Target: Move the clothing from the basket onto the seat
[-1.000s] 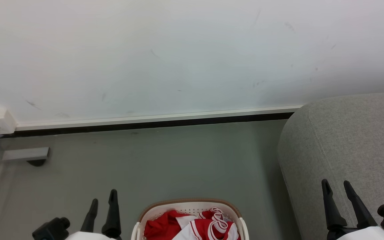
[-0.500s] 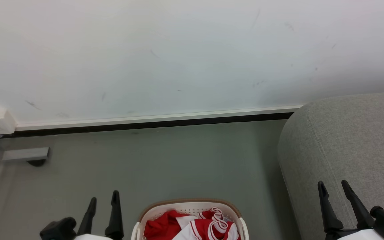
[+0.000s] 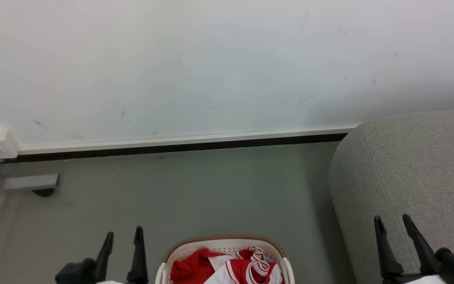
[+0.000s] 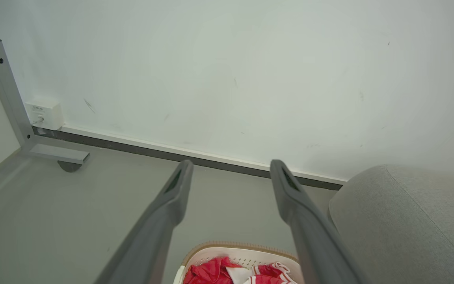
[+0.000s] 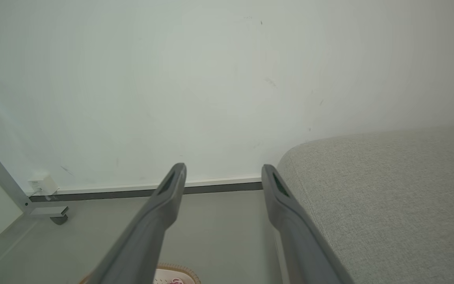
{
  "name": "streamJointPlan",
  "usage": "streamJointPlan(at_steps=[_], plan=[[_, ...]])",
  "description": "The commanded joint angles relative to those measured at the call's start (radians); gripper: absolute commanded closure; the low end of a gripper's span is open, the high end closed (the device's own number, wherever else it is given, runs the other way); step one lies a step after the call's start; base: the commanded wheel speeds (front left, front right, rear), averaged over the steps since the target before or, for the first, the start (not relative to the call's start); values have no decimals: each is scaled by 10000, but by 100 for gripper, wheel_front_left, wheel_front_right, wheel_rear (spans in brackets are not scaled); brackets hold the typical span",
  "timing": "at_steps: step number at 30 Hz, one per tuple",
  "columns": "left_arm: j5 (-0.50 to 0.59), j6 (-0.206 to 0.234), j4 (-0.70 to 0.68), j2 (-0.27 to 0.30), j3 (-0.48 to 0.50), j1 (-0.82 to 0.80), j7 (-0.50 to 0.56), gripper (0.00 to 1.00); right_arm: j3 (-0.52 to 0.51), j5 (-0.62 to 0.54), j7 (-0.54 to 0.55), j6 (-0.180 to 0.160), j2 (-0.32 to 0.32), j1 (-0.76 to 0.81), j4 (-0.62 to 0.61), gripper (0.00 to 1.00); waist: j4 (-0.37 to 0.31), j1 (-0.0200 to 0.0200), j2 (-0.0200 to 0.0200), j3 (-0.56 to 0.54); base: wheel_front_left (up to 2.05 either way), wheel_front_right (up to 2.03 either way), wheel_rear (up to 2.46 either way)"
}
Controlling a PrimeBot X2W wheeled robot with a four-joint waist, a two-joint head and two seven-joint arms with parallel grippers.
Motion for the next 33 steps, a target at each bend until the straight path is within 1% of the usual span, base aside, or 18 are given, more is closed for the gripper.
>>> streamJointPlan(at_steps=[1,17,21,25,33], plan=[[365,-8,-99,87,25,58,-89,0,-82,-144,-96,-16,2,39,-63,0,5,-1,-1,2,0,0,0],[1628,67,-184,93,-34,235,-429,0,-147,-742,-412,-18,126,198,147,0,21,-1,-1,-34,0,0,0],[1801,84,-170,95,-55,259,-470,0,-152,-770,-485,-19,157,214,161,0,25,-1,-1,-33,0,0,0],[2063,95,-162,96,-73,301,-537,0,-89,-565,-549,-20,221,235,221,0,42,-1,-1,-41,0,0,0],[2386,84,-122,97,-95,361,-634,0,31,-675,-646,-21,174,225,275,0,66,-1,-1,-51,0,0,0]])
